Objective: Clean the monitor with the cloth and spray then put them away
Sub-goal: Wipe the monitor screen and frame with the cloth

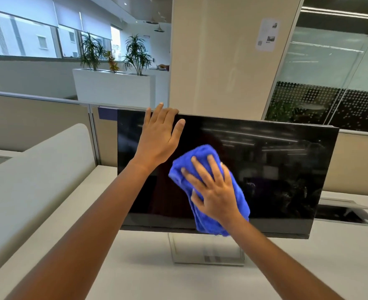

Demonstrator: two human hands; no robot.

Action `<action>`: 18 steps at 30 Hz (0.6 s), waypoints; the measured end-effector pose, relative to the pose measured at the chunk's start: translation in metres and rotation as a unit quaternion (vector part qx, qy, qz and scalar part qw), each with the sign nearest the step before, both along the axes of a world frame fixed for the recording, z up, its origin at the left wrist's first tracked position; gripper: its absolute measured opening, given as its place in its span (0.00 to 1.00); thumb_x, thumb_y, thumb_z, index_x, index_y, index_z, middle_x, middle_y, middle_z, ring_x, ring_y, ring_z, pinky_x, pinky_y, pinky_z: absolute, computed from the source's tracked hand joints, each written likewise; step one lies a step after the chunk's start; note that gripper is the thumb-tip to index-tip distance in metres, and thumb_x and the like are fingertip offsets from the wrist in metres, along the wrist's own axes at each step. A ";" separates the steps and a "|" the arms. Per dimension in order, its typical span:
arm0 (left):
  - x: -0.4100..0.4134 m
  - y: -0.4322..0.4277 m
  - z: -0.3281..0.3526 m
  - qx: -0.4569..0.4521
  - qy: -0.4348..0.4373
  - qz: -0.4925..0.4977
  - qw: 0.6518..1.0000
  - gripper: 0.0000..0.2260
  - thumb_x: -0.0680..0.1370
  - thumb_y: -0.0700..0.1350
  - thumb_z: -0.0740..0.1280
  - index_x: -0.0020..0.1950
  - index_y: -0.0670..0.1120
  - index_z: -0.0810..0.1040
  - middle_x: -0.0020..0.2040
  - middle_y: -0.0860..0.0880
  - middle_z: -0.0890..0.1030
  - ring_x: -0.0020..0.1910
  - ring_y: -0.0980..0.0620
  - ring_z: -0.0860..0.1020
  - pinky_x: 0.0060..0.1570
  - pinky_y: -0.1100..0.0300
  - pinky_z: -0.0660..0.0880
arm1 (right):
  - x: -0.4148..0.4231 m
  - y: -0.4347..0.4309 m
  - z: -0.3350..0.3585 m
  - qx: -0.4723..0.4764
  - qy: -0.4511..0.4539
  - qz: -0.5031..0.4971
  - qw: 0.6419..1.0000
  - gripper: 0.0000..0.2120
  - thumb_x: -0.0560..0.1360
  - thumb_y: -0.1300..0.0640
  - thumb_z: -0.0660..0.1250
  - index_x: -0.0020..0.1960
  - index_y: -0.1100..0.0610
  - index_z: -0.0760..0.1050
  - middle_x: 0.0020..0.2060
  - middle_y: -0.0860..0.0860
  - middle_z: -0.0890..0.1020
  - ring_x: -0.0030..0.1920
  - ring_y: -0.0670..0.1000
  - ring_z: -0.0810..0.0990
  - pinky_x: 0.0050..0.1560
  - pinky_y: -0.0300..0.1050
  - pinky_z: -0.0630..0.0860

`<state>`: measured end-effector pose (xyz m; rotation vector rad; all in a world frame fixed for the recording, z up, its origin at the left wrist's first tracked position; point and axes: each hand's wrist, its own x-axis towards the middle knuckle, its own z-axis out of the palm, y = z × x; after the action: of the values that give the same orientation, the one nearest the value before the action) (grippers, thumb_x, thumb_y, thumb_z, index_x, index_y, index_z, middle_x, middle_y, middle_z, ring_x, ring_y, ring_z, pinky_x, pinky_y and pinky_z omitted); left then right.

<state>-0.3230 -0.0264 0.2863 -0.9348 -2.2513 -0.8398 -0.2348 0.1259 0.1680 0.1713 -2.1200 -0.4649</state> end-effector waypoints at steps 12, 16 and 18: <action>0.008 0.000 0.003 -0.010 -0.011 0.014 1.000 0.20 0.81 0.51 0.50 0.68 0.43 0.66 0.70 0.45 0.68 0.75 0.48 0.54 0.74 0.51 0.41 | 0.041 0.016 -0.083 0.246 -0.194 0.039 0.949 0.28 0.70 0.40 0.64 0.69 0.38 0.64 0.68 0.38 0.70 0.69 0.47 0.68 0.64 0.49 0.69; 0.014 0.007 0.009 -0.027 -0.019 0.006 0.999 0.20 0.81 0.52 0.49 0.68 0.42 0.66 0.70 0.44 0.69 0.75 0.48 0.56 0.73 0.51 0.43 | 0.037 0.034 -0.041 0.261 -0.138 0.039 0.955 0.26 0.69 0.43 0.63 0.67 0.38 0.67 0.67 0.37 0.71 0.68 0.49 0.65 0.61 0.53 0.66; 0.016 0.012 0.011 -0.033 -0.017 -0.001 0.999 0.20 0.81 0.51 0.50 0.67 0.42 0.67 0.69 0.43 0.70 0.74 0.47 0.58 0.73 0.52 0.44 | 0.031 0.042 -0.012 0.236 -0.093 0.031 0.967 0.26 0.68 0.45 0.64 0.66 0.39 0.68 0.66 0.39 0.73 0.68 0.50 0.65 0.59 0.53 0.65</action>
<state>-0.3070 -0.0140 0.2976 -0.9594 -2.3195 -0.7925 -0.2038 0.1678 0.1564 0.5715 -2.1439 -0.9444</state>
